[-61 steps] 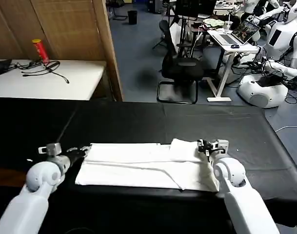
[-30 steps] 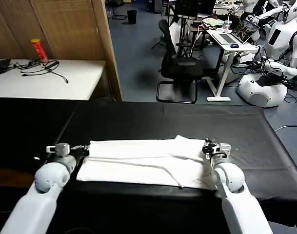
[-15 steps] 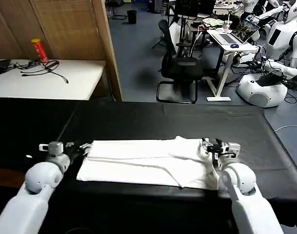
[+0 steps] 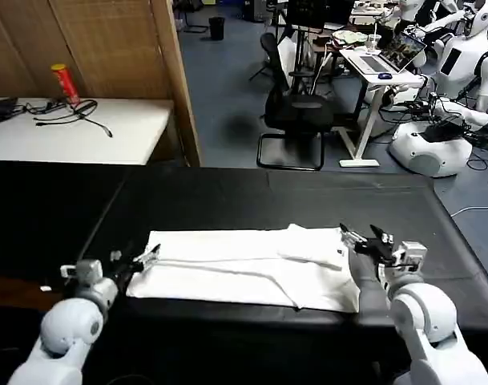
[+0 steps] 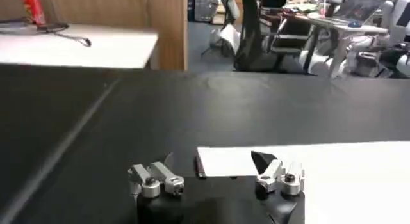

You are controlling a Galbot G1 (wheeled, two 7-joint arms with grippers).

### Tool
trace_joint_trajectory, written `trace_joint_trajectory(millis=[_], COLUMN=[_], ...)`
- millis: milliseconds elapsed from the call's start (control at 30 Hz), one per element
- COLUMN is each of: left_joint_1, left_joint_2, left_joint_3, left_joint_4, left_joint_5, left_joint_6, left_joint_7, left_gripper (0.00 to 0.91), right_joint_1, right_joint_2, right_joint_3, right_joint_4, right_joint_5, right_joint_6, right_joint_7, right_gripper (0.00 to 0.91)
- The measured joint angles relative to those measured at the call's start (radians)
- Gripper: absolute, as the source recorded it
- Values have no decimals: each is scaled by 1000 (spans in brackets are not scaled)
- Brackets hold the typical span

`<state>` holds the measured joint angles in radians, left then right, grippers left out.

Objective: Fold and organize the clothes.

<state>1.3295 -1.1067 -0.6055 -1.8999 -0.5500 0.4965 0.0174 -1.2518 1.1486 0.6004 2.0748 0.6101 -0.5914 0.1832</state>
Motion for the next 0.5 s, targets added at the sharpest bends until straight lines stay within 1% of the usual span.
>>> trace_joint_trajectory(millis=[167, 467, 500], left_joint_1=[21, 34, 36], left_joint_2=[-21, -34, -35], left_joint_3=[-6, -8, -9], left_joint_4=[14, 42, 42], left_joint_5=[7, 15, 15], left_joint_6=[-22, -48, -49], left_joint_7=[3, 5, 5], left_gripper=[878, 878, 800], right_joint_1=[-13, -23, -23], right_joint_2=[4, 5, 6], right_joint_3=[-1, 1, 1], right_joint_4=[25, 38, 39], right_joint_5=[-3, -13, -18], right_joint_6=[3, 9, 12], right_joint_7=[-1, 0, -1], right_gripper=[878, 878, 878])
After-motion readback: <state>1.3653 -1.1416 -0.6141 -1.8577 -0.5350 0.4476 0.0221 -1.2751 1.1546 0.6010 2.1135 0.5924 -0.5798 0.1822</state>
